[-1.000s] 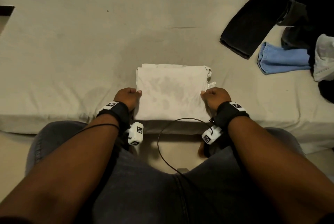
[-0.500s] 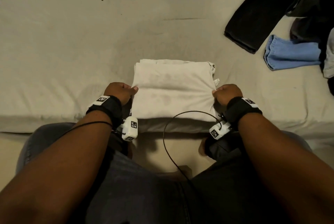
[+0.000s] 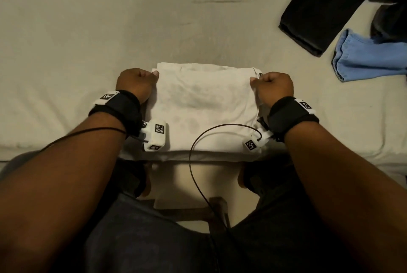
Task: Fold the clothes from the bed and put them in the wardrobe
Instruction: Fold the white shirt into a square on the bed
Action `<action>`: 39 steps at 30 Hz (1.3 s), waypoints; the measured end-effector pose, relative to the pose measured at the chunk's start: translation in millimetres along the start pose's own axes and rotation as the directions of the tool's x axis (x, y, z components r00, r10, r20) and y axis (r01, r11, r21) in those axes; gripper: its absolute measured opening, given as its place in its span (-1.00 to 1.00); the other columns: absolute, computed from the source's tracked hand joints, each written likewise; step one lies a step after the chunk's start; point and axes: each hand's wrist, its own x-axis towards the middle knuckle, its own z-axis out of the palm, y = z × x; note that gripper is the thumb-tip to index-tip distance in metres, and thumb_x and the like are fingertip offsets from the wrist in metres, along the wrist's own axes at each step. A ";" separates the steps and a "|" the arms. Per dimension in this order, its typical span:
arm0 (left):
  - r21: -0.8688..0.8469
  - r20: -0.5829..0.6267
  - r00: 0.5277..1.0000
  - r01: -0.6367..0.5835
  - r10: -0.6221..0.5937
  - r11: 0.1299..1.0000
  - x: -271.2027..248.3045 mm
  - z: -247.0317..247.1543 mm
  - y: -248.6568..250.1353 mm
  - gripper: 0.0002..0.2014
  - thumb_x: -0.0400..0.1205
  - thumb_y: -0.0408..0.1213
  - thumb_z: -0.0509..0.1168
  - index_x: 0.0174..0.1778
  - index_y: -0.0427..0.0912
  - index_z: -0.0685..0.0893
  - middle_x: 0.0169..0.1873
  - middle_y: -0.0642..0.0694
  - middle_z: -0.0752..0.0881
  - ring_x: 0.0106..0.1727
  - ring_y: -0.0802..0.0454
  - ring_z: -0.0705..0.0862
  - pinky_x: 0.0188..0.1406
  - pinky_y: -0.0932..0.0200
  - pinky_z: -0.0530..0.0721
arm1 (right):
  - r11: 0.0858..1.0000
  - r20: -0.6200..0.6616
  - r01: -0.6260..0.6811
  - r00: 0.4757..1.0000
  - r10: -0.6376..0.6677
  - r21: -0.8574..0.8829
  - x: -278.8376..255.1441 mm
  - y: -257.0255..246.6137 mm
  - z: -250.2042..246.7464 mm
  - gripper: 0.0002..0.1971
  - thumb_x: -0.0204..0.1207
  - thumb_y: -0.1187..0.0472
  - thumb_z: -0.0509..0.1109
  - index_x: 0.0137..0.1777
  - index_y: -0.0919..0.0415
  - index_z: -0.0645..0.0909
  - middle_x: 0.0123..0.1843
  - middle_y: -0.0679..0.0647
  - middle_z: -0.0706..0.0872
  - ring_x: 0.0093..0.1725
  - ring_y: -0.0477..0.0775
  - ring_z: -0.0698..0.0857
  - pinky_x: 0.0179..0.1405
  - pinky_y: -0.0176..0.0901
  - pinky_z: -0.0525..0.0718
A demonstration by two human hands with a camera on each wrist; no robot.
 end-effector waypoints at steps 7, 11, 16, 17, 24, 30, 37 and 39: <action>-0.082 -0.100 0.991 -0.093 0.085 0.992 17.4 1.8 -1.4 -0.65 0.68 0.02 0.37 -0.39 -0.03 0.59 -0.44 0.08 0.62 -0.27 0.02 0.59 -0.12 0.15 0.57 | 0.999 -0.096 -0.049 0.994 0.051 0.023 19.5 1.0 -13.9 -0.78 0.30 0.05 0.49 -0.51 0.08 0.63 -0.50 -0.06 0.64 -0.35 0.09 0.67 -0.05 0.07 0.81; -0.036 -0.062 0.995 -0.079 0.077 0.996 9.1 3.0 5.0 -0.82 0.73 -0.04 0.31 0.05 -0.04 0.73 -0.08 0.01 0.74 0.05 -0.06 0.74 0.05 0.26 0.58 | 1.000 -0.069 0.031 0.997 -0.031 -0.002 11.2 -1.5 -3.3 -0.78 0.48 -0.08 0.46 -0.27 0.03 0.74 -0.25 -0.06 0.79 -0.13 0.06 0.78 0.14 0.01 0.77; 0.206 0.073 0.805 -0.590 0.589 0.781 -36.3 9.1 34.3 -0.52 0.65 0.09 0.34 0.47 0.02 0.59 0.43 -0.06 0.61 0.27 0.08 0.62 0.37 0.16 0.53 | 0.919 0.019 0.346 0.937 -0.349 -0.187 -23.8 -27.0 5.2 -0.46 0.63 -0.08 0.41 0.57 0.08 0.52 0.59 -0.01 0.50 0.40 -0.12 0.53 0.44 -0.36 0.35; 0.266 0.213 0.741 -0.671 0.637 0.692 -42.6 20.2 32.1 -0.39 0.58 0.21 0.34 0.52 0.02 0.55 0.49 -0.08 0.58 0.42 0.00 0.57 0.49 0.05 0.49 | 0.850 0.144 0.449 0.893 -0.426 -0.274 -32.8 -29.0 13.8 -0.39 0.62 -0.12 0.41 0.62 0.10 0.47 0.67 0.04 0.41 0.55 -0.04 0.44 0.54 -0.30 0.25; 0.570 0.471 0.824 -0.557 0.316 0.604 -41.3 58.6 -1.3 0.41 0.08 0.73 0.31 0.73 0.30 -0.30 0.78 -0.02 -0.32 0.77 -0.21 -0.35 0.67 -0.39 -0.27 | 0.620 0.485 0.504 0.847 -0.219 -0.601 -37.8 -0.8 57.6 0.42 0.04 -0.74 0.34 0.74 -0.21 -0.39 0.78 -0.12 -0.42 0.75 0.10 -0.43 0.58 0.59 -0.31; 0.557 0.430 0.846 -0.523 0.315 0.645 -36.0 57.4 -2.7 0.54 -0.09 0.76 0.34 0.73 0.31 -0.29 0.76 -0.01 -0.38 0.76 -0.14 -0.41 0.70 -0.33 -0.30 | 0.717 0.485 0.428 0.863 -0.142 -0.551 -16.0 2.8 44.8 0.51 -0.16 -0.79 0.38 0.71 -0.32 -0.39 0.76 -0.15 -0.48 0.72 0.08 -0.51 0.61 0.63 -0.24; 0.540 0.543 0.754 -0.651 0.371 0.532 -71.3 47.7 17.2 0.54 -0.04 0.79 0.27 0.76 0.19 -0.31 0.76 -0.14 -0.37 0.72 -0.30 -0.47 0.66 -0.43 -0.26 | 0.469 0.500 0.629 0.778 -0.382 -0.620 -58.6 -11.4 39.7 0.26 0.23 -0.68 0.20 0.77 -0.09 -0.31 0.80 -0.04 -0.38 0.76 0.18 -0.41 0.54 0.65 -0.32; 0.528 0.590 0.700 -0.712 0.403 0.463 -91.9 51.1 11.2 0.52 0.05 0.70 0.37 0.77 0.12 -0.31 0.76 -0.11 -0.35 0.73 -0.27 -0.44 0.70 -0.40 -0.23 | 0.455 0.543 0.668 0.744 -0.389 -0.589 -86.7 -1.7 50.9 0.13 0.41 -0.50 0.22 0.80 0.00 -0.25 0.81 -0.03 -0.34 0.77 0.14 -0.37 0.58 0.67 -0.25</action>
